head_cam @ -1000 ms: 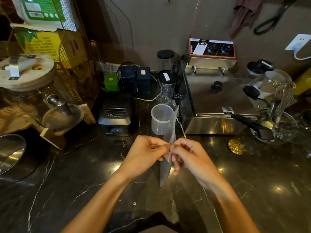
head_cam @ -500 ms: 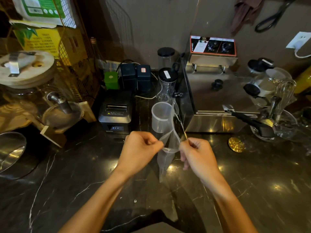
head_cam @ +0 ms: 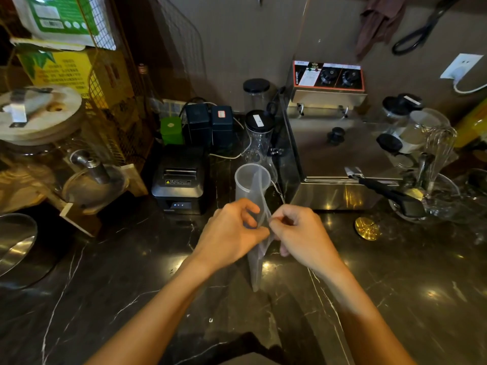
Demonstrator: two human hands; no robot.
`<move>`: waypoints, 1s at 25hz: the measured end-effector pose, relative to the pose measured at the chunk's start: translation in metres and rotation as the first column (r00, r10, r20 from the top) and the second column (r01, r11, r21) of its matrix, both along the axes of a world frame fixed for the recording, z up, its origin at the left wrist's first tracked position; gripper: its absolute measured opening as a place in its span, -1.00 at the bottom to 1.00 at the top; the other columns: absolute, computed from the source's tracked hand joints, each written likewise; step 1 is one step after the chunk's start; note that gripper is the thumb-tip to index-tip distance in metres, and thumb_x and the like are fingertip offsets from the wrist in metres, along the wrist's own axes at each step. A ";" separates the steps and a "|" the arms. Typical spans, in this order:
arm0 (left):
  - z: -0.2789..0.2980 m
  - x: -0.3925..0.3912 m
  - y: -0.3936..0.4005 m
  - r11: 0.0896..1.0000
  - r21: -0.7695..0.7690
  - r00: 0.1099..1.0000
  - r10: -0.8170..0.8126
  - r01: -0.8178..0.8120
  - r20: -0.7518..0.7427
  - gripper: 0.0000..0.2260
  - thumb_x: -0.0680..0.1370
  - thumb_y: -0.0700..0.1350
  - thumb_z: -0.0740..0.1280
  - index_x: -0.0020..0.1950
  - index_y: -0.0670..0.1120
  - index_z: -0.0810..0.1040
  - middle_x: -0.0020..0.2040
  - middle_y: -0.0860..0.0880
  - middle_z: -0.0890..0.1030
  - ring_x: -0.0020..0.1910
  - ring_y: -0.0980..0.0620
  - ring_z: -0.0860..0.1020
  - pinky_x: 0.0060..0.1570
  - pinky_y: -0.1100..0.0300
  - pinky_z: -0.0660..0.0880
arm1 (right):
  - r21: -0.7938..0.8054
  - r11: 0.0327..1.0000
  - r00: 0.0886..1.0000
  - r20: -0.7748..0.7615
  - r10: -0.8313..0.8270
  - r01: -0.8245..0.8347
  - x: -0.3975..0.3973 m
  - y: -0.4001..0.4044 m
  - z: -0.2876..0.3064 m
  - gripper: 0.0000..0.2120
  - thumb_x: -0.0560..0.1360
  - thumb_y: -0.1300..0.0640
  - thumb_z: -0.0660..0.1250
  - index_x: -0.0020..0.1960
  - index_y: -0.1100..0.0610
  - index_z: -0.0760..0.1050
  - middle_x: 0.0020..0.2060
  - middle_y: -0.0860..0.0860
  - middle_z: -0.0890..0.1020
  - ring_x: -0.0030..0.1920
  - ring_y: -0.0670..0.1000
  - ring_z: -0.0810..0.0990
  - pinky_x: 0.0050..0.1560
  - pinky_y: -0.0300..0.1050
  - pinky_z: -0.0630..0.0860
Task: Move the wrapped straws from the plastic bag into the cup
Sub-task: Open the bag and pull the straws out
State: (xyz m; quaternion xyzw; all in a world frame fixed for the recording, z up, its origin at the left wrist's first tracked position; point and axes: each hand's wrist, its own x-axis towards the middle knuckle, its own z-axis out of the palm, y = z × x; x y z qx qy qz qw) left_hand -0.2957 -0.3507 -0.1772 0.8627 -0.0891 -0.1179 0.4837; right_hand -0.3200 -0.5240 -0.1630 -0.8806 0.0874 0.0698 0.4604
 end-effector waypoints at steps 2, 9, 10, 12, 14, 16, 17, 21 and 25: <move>0.001 0.008 -0.002 0.997 0.081 0.999 -0.011 0.008 0.034 -0.74 0.47 0.05 0.52 0.12 0.04 0.66 -0.18 0.11 0.68 -0.15 0.18 0.67 -0.02 0.04 0.67 | 0.013 1.000 1.000 -0.006 0.025 -0.025 -0.003 0.002 -0.002 -0.78 0.56 0.19 0.36 -0.25 0.04 0.59 -0.44 0.03 0.65 -0.50 -0.08 0.61 -0.39 -0.09 0.61; -0.004 0.005 -0.006 0.998 0.004 0.993 -0.059 0.059 0.102 -0.96 0.56 -0.07 0.49 -0.08 0.02 0.73 -0.25 0.10 0.72 -0.25 0.22 0.70 -0.13 0.08 0.70 | -0.163 0.980 0.993 0.037 -0.111 0.116 -0.008 -0.003 -0.004 -0.85 0.51 -0.03 0.44 -0.22 -0.05 0.55 -0.38 -0.01 0.66 -0.36 -0.02 0.67 -0.27 0.13 0.70; -0.003 0.003 -0.007 0.997 -0.016 0.991 -0.077 0.080 0.109 -0.96 0.56 -0.07 0.48 -0.07 0.01 0.73 -0.24 0.09 0.72 -0.24 0.21 0.70 -0.13 0.07 0.70 | -0.156 0.983 0.994 0.059 -0.092 0.101 -0.006 -0.003 -0.002 -0.84 0.52 -0.05 0.44 -0.20 -0.06 0.55 -0.36 -0.03 0.67 -0.36 -0.02 0.67 -0.29 0.12 0.69; -0.002 0.001 -0.007 0.996 -0.012 0.987 -0.087 0.089 0.133 -0.95 0.57 -0.06 0.47 -0.05 0.00 0.72 -0.22 0.08 0.73 -0.22 0.20 0.71 -0.12 0.07 0.70 | -0.144 0.987 0.994 0.083 -0.066 0.078 -0.001 -0.002 0.001 -0.80 0.55 -0.03 0.43 -0.23 -0.03 0.57 -0.38 -0.03 0.66 -0.34 0.01 0.67 -0.27 0.16 0.69; 0.000 0.001 -0.001 0.999 0.020 0.990 -0.029 0.027 0.137 -0.96 0.56 -0.07 0.47 -0.09 0.02 0.71 -0.24 0.08 0.72 -0.24 0.19 0.70 -0.13 0.04 0.70 | -0.190 0.979 0.995 0.087 -0.057 0.073 0.001 -0.003 0.000 -0.76 0.55 0.01 0.41 -0.28 0.00 0.56 -0.41 -0.03 0.65 -0.34 0.01 0.66 -0.22 0.18 0.67; 0.003 0.003 0.007 0.995 0.037 0.989 0.089 -0.094 0.120 -0.92 0.52 -0.09 0.46 -0.18 0.03 0.68 -0.29 0.06 0.71 -0.28 0.16 0.68 -0.15 -0.04 0.68 | -0.250 0.963 0.993 0.079 -0.082 0.100 -0.001 -0.009 -0.002 -0.75 0.54 0.01 0.42 -0.30 0.01 0.57 -0.42 -0.04 0.64 -0.35 -0.02 0.65 -0.20 0.17 0.67; 0.004 0.004 0.012 0.987 0.046 0.982 0.148 -0.154 0.115 -0.91 0.50 -0.09 0.46 -0.21 0.03 0.66 -0.31 0.06 0.70 -0.28 0.14 0.68 -0.15 -0.05 0.68 | -0.258 0.958 0.992 0.067 -0.108 0.122 -0.002 -0.014 -0.004 -0.75 0.53 0.00 0.42 -0.30 0.02 0.57 -0.42 -0.03 0.64 -0.35 -0.01 0.65 -0.20 0.16 0.67; 0.008 0.005 0.024 0.981 0.043 0.978 0.183 -0.188 0.097 -0.90 0.50 -0.15 0.46 -0.21 0.00 0.67 -0.29 0.03 0.70 -0.27 0.12 0.68 -0.14 0.02 0.67 | -0.289 0.943 0.986 0.036 -0.162 0.166 -0.004 -0.025 -0.005 -0.80 0.49 -0.05 0.43 -0.25 0.01 0.56 -0.39 -0.03 0.65 -0.31 0.02 0.65 -0.18 0.16 0.66; 0.014 0.000 0.013 0.999 0.024 0.996 0.036 -0.038 0.085 -0.89 0.53 -0.16 0.46 -0.19 0.01 0.67 -0.28 0.03 0.70 -0.30 0.15 0.66 -0.20 0.12 0.65 | -0.293 0.951 0.993 0.090 -0.075 0.098 0.006 -0.009 0.002 -0.71 0.51 -0.23 0.41 -0.23 -0.06 0.53 -0.39 -0.08 0.63 -0.29 -0.04 0.63 -0.24 0.01 0.57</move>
